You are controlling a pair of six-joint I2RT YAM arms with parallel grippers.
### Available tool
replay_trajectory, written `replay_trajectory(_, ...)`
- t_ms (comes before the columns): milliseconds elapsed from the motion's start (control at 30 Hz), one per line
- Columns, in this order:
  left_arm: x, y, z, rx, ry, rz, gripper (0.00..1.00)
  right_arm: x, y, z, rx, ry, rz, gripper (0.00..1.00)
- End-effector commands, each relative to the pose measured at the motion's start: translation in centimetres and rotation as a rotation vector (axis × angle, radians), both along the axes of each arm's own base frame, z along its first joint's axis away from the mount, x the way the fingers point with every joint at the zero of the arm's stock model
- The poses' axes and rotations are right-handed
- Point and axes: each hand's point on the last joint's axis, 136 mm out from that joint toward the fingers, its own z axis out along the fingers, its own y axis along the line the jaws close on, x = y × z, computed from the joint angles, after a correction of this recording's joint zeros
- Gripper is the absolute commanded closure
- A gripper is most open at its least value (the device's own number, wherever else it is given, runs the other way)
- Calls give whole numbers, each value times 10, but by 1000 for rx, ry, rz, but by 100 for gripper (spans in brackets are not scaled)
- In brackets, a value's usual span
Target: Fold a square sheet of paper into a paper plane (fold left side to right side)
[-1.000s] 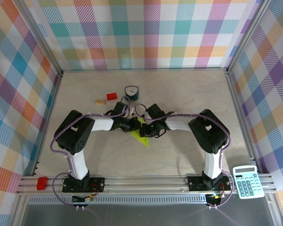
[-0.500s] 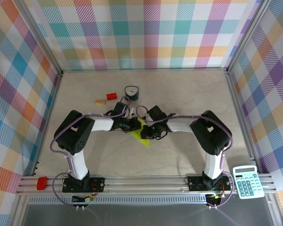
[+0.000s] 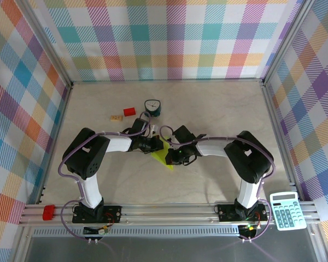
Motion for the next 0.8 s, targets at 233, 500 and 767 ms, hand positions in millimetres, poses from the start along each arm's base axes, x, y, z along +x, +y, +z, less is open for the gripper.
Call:
replay_trajectory(233,-16,28,-35,158,88,49,100,-33,-22,-12,-74,122,-20,100)
replay_trajectory(500,-14,28,-34,162,84,49,100,-41,-34,-17,-115,133,-28,100)
replay_trajectory(767,-13,28,-33,160,85,48,100,-45,-44,-18,-150,127,-40,100)
